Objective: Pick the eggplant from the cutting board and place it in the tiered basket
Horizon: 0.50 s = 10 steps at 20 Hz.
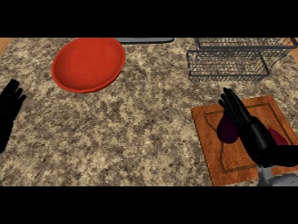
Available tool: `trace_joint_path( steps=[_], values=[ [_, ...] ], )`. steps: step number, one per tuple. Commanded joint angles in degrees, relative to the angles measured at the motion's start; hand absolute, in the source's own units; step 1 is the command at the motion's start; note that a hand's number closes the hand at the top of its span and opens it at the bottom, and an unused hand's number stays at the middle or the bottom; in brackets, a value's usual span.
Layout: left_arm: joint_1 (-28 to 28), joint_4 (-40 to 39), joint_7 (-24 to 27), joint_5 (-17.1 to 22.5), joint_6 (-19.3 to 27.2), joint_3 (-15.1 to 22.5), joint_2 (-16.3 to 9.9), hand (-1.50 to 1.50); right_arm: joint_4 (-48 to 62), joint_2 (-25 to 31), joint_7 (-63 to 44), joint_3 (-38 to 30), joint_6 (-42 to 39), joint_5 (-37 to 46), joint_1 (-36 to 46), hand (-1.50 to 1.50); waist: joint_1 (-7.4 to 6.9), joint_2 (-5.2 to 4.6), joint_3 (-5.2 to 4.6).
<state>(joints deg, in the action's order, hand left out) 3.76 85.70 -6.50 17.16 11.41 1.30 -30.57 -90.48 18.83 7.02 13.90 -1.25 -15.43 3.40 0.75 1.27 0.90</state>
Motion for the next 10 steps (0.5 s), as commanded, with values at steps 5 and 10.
trace_joint_path(
  steps=[5, 10],
  values=[
    [1.8, 4.0, 4.6, -2.9, 2.9, 2.5, 4.0, 0.0, 0.1, -11.4, 17.4, -17.9, -7.9, -27.3, 0.6, 1.5, 2.45, -1.12, 0.47],
    [3.8, 5.4, 4.6, -3.1, 3.4, 5.8, 7.9, 0.0, 6.9, -18.4, 13.2, -21.0, -16.2, -45.2, 1.5, -1.5, 1.12, -2.03, 0.44]
  ],
)
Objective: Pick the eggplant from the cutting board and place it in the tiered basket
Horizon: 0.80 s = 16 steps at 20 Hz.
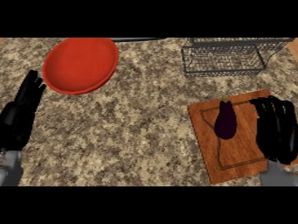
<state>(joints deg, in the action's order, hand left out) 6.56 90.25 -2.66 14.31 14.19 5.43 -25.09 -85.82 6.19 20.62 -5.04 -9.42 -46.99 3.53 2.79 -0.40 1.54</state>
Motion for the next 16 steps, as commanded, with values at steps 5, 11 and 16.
trace_joint_path(
  steps=[5, 11, 16],
  values=[
    [1.3, -0.3, 2.1, -3.5, 2.7, 4.8, 5.2, 0.0, 8.1, 0.3, -1.6, -7.0, -31.0, -25.7, -0.3, -1.5, -1.13, -0.53, -0.76],
    [4.5, -1.6, 0.6, -7.0, 6.0, 7.1, 7.6, 0.0, 20.1, 14.5, -1.1, -16.7, -49.1, -19.0, -4.5, -1.5, -1.76, -0.5, -1.07],
    [1.7, -1.1, 1.6, -7.2, 5.8, 9.0, 9.1, 0.0, 14.4, 23.4, 0.9, -25.6, -48.3, -1.6, -7.4, -1.5, -1.19, 0.03, -1.23]
  ],
)
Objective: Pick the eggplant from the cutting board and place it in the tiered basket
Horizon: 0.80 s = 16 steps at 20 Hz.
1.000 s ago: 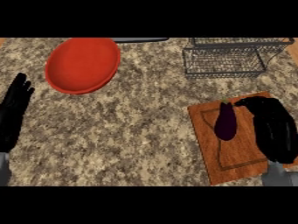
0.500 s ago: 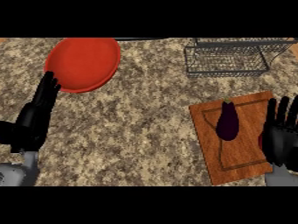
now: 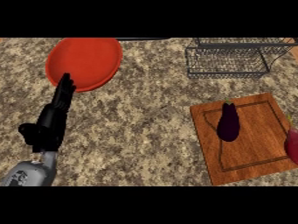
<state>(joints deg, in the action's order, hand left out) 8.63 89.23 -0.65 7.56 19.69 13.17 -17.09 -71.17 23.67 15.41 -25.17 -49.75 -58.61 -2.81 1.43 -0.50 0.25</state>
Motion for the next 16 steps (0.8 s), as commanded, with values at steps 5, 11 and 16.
trace_joint_path(
  steps=[5, 11, 16],
  values=[
    [0.0, -0.5, 0.4, -2.5, 1.8, 2.2, 2.0, 0.0, -8.8, 10.2, 9.1, -11.6, -2.5, 27.6, -1.9, -1.5, -0.2, 0.33, -0.03],
    [1.5, -1.6, 0.0, -4.0, 2.7, 2.5, 3.7, 0.0, -13.1, 9.5, 17.8, -10.7, 0.9, 45.7, -3.6, -1.5, -1.29, 0.41, -0.1],
    [1.3, -4.3, 1.3, -2.2, -0.8, 0.2, 3.2, 0.0, -14.4, 8.4, 19.5, -5.6, 6.0, 51.5, -2.5, -1.5, -1.5, 0.41, -0.22]
  ],
)
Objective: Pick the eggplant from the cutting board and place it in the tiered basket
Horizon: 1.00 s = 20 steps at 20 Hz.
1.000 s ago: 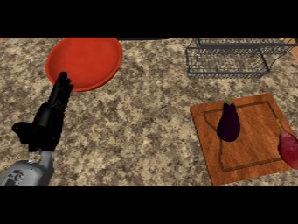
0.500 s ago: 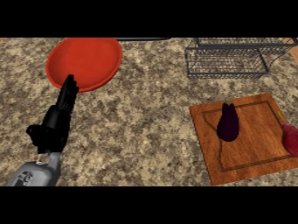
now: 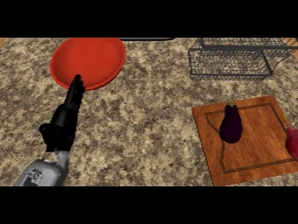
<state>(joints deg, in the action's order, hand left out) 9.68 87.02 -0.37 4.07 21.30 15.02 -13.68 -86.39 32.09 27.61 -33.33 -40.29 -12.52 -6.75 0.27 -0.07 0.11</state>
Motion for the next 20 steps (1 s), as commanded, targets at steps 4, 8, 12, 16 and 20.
trace_joint_path(
  steps=[4, 8, 12, 16, 20],
  values=[
    [2.2, -0.4, -1.8, -1.7, -1.0, -0.9, 0.9, 0.0, -1.3, 1.3, 5.9, 3.2, -1.6, 5.5, 0.9, -1.5, -0.19, 0.14, -0.1],
    [0.1, 1.8, -2.7, -1.8, -1.8, -1.3, 0.4, 0.0, -0.7, 2.9, 9.1, 5.5, -1.4, 10.0, -1.3, -1.5, -0.36, 0.13, -0.08],
    [-0.6, -0.6, -0.4, -2.2, -2.3, -1.3, 2.8, 0.0, -4.0, 1.2, 7.1, 8.5, 0.9, 12.9, -3.7, -1.5, -0.08, 0.09, -0.11],
    [-0.3, 1.3, -1.3, -5.2, -0.8, -0.9, 3.8, 0.0, -2.5, 1.9, 7.9, 10.3, 2.2, 15.9, -3.1, -1.5, -0.24, 0.11, -0.09],
    [-5.0, 2.0, 1.8, -4.3, -3.8, -2.4, 3.2, 0.0, -1.6, 0.2, 10.4, 10.8, 5.8, 20.6, -5.2, -1.5, -0.2, 0.12, -0.1]
  ],
)
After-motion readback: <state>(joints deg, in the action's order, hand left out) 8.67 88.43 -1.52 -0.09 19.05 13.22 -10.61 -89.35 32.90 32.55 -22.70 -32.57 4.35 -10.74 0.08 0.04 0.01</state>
